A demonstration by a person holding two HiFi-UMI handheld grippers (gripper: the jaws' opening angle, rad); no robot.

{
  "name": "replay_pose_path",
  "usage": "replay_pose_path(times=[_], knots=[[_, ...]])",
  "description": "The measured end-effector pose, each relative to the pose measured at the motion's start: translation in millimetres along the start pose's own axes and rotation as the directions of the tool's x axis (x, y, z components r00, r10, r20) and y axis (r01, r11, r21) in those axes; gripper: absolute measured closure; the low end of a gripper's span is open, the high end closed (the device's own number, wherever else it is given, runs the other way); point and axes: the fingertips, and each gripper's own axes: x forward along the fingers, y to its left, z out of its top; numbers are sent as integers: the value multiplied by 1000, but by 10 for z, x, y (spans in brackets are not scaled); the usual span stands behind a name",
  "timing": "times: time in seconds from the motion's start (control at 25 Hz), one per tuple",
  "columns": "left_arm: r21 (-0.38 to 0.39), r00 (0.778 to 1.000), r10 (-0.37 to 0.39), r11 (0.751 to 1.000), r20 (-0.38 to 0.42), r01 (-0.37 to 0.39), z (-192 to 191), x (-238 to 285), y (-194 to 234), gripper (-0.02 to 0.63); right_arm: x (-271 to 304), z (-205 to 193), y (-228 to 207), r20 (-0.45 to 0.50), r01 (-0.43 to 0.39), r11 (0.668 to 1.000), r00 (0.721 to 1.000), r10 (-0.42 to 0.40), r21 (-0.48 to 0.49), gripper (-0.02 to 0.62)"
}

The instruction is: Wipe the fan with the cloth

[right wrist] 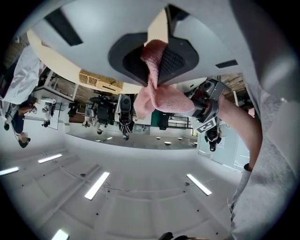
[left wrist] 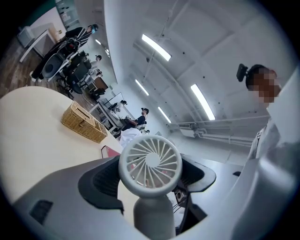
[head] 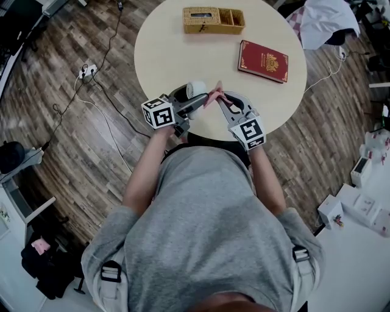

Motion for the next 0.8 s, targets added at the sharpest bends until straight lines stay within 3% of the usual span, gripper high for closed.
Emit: replay_pose_path(times=[0.28, 0.8], knots=[[149, 990, 78, 987, -120, -60, -210, 72, 21, 233, -68, -217, -226, -26, 69, 997, 997, -68, 37, 554], [203, 969, 141, 974, -204, -99, -409, 20, 128, 232, -144, -464, -289, -83, 102, 994, 992, -98, 47, 554]])
